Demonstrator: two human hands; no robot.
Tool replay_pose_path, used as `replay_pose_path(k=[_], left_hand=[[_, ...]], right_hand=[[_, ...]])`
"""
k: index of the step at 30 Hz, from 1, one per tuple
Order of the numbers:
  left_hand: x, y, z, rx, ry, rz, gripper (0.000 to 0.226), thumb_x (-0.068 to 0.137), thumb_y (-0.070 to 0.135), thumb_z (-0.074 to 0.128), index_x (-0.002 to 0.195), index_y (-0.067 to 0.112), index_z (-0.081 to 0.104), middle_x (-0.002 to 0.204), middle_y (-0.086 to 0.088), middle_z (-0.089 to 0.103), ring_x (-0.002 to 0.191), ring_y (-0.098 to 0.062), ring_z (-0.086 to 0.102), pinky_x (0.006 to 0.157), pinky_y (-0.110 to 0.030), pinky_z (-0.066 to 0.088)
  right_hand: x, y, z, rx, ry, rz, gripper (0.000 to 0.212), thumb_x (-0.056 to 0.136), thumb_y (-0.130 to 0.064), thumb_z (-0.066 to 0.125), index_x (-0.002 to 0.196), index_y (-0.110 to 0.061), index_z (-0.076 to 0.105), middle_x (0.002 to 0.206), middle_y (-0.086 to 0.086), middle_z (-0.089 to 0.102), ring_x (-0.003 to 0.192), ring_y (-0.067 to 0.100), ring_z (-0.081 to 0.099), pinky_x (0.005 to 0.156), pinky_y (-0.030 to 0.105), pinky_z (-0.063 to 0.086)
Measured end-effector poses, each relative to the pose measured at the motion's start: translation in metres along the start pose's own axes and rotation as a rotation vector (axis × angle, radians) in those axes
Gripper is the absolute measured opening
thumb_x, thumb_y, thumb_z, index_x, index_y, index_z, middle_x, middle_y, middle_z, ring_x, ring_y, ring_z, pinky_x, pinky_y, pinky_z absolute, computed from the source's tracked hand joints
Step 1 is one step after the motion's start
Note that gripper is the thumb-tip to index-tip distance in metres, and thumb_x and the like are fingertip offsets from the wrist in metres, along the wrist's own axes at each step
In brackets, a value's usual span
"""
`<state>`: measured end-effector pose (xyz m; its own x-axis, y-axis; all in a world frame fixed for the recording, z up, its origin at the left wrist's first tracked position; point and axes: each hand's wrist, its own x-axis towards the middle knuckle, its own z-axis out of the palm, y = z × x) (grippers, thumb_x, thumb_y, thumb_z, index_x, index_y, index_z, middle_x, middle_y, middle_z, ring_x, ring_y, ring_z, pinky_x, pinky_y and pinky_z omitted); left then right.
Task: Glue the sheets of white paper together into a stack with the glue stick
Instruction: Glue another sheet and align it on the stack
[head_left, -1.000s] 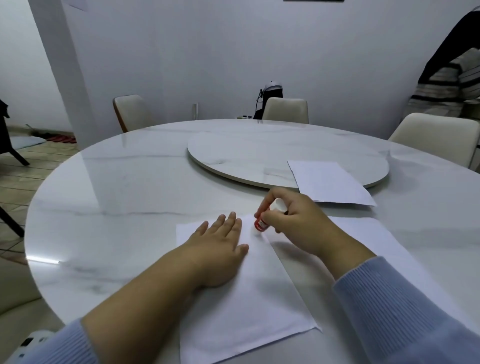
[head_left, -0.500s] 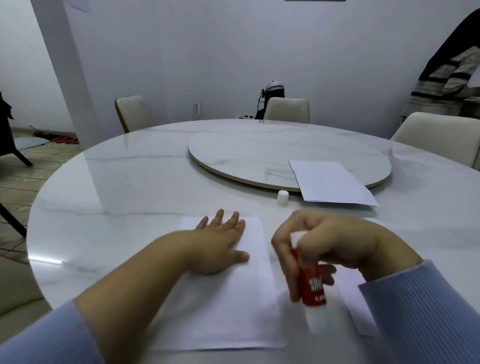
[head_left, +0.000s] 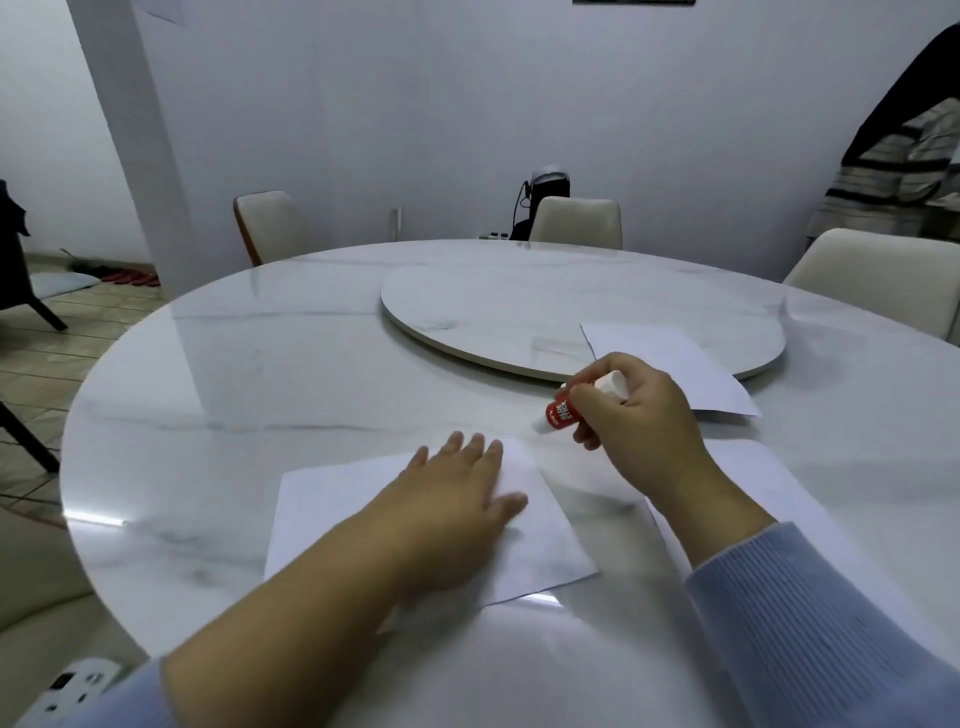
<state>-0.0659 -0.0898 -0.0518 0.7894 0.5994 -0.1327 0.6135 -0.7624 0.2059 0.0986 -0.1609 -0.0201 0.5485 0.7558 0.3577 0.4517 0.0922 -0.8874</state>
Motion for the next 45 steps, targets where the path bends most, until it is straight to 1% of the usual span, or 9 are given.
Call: replay_pose_path(k=[5, 10, 15, 22, 25, 29, 33, 37, 45], left_hand=[[-0.002, -0.003, 0.011, 0.085, -0.028, -0.029, 0.066, 0.093, 0.055, 0.014, 0.147, 0.027, -0.012, 0.157, 0.005, -0.020, 0.143, -0.014, -0.021, 0.118, -0.040, -0.009], [-0.002, -0.003, 0.012, 0.088, 0.009, -0.021, 0.064, 0.095, 0.052, 0.013, 0.147, 0.026, -0.012, 0.157, 0.004, -0.020, 0.143, -0.014, -0.020, 0.118, -0.040, -0.009], [-0.003, -0.003, 0.013, 0.096, 0.021, -0.026, 0.059, 0.097, 0.045, 0.011, 0.147, 0.025, -0.012, 0.157, 0.004, -0.019, 0.144, -0.013, -0.018, 0.118, -0.038, -0.009], [-0.004, -0.002, 0.012, 0.091, 0.016, -0.022, 0.059, 0.097, 0.044, 0.012, 0.148, 0.025, -0.012, 0.157, 0.004, -0.019, 0.144, -0.013, -0.018, 0.118, -0.038, -0.009], [-0.006, -0.002, 0.010, 0.089, 0.008, 0.012, 0.058, 0.098, 0.042, 0.013, 0.148, 0.025, -0.011, 0.157, 0.005, -0.019, 0.144, -0.012, -0.018, 0.118, -0.037, -0.009], [-0.009, 0.005, 0.011, 0.085, 0.001, 0.063, 0.058, 0.098, 0.042, 0.014, 0.148, 0.026, -0.010, 0.157, 0.007, -0.018, 0.143, -0.011, -0.018, 0.118, -0.036, -0.010], [-0.010, 0.012, 0.014, 0.087, 0.037, 0.104, 0.059, 0.098, 0.042, 0.016, 0.149, 0.025, -0.008, 0.158, 0.006, -0.016, 0.144, -0.011, -0.017, 0.118, -0.035, -0.010], [-0.012, 0.019, 0.016, 0.067, 0.045, 0.149, 0.059, 0.097, 0.042, 0.018, 0.149, 0.026, -0.007, 0.158, 0.006, -0.016, 0.143, -0.009, -0.018, 0.118, -0.034, -0.011], [-0.014, 0.024, 0.016, 0.062, 0.033, 0.159, 0.059, 0.098, 0.042, 0.019, 0.149, 0.026, -0.006, 0.158, 0.006, -0.016, 0.143, -0.006, -0.016, 0.118, -0.035, -0.011]], right_hand=[[-0.005, 0.002, 0.008, -0.145, -0.181, -0.041, 0.009, 0.074, -0.028, 0.058, 0.079, -0.027, 0.065, 0.074, -0.020, 0.072, 0.066, 0.019, 0.065, 0.068, 0.041, 0.056], [-0.006, 0.001, 0.012, -0.250, -0.297, -0.050, 0.006, 0.077, -0.026, 0.062, 0.081, -0.028, 0.064, 0.088, 0.004, 0.073, 0.080, 0.022, 0.066, 0.077, 0.041, 0.056], [-0.010, -0.013, -0.004, -0.292, -0.381, -0.046, 0.006, 0.064, -0.029, 0.060, 0.068, -0.025, 0.063, 0.072, -0.002, 0.072, 0.052, 0.018, 0.057, 0.050, 0.026, 0.046], [-0.007, -0.019, -0.023, -0.103, -0.859, 0.134, 0.002, 0.058, -0.016, 0.059, 0.058, -0.014, 0.059, 0.070, 0.022, 0.073, 0.042, 0.024, 0.046, 0.040, 0.020, 0.036], [0.004, -0.013, -0.038, 0.377, -0.560, 0.083, 0.007, 0.064, 0.000, 0.059, 0.063, -0.006, 0.063, 0.070, 0.022, 0.071, 0.044, 0.025, 0.055, 0.039, 0.021, 0.042], [0.020, 0.003, -0.053, 0.887, 0.000, 0.059, 0.030, 0.082, 0.010, 0.054, 0.066, -0.016, 0.057, 0.081, 0.013, 0.071, 0.081, 0.028, 0.073, 0.071, 0.026, 0.058], [0.026, 0.024, -0.037, 0.539, 0.199, 0.101, 0.035, 0.082, 0.005, 0.064, 0.062, -0.023, 0.058, 0.081, 0.005, 0.068, 0.077, 0.021, 0.063, 0.070, 0.029, 0.050], [0.025, 0.039, -0.018, 0.067, 0.210, 0.057, 0.034, 0.077, 0.003, 0.069, 0.058, -0.026, 0.070, 0.066, -0.009, 0.070, 0.064, 0.009, 0.065, 0.069, 0.029, 0.054], [0.033, 0.051, 0.003, -0.161, 0.150, 0.006, 0.025, 0.080, 0.002, 0.065, 0.073, -0.021, 0.074, 0.100, -0.002, 0.071, 0.087, 0.014, 0.066, 0.082, 0.029, 0.053]])
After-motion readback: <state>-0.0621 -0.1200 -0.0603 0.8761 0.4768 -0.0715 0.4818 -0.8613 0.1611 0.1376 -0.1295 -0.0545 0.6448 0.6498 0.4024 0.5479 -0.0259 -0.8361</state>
